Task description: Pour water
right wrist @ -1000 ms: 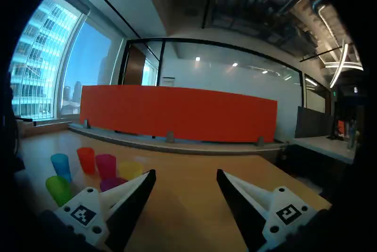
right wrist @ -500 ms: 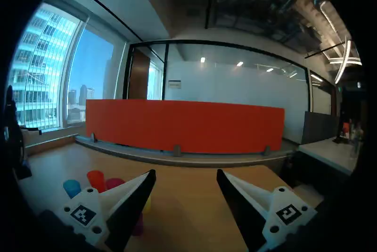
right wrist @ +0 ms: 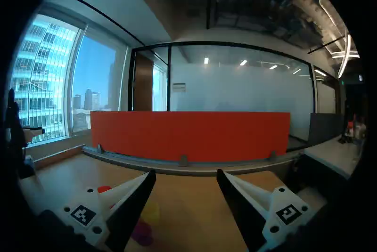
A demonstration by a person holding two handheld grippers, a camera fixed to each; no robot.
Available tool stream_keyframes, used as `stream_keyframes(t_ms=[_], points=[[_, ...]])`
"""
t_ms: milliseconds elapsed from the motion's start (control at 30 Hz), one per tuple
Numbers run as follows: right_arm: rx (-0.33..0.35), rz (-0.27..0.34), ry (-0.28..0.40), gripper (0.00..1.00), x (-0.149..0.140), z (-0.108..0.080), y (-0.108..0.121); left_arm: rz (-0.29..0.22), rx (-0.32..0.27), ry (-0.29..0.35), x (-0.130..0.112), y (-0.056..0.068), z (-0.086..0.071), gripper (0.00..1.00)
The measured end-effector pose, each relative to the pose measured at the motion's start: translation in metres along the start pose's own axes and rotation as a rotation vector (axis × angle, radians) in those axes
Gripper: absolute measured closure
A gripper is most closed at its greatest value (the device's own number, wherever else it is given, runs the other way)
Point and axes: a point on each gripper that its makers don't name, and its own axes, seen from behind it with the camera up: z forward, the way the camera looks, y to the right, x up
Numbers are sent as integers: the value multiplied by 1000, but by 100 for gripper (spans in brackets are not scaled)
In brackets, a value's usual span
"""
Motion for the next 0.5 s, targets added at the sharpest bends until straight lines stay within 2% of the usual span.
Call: stream_keyframes(t_ms=[300,500], points=[[90,-8,-24,0,-2,5,-18,-21,-100,-27,-1,22,4,13],[194,-13,-33,0,-5,3,-35,-59,-204,-50,-5,40,6,13]])
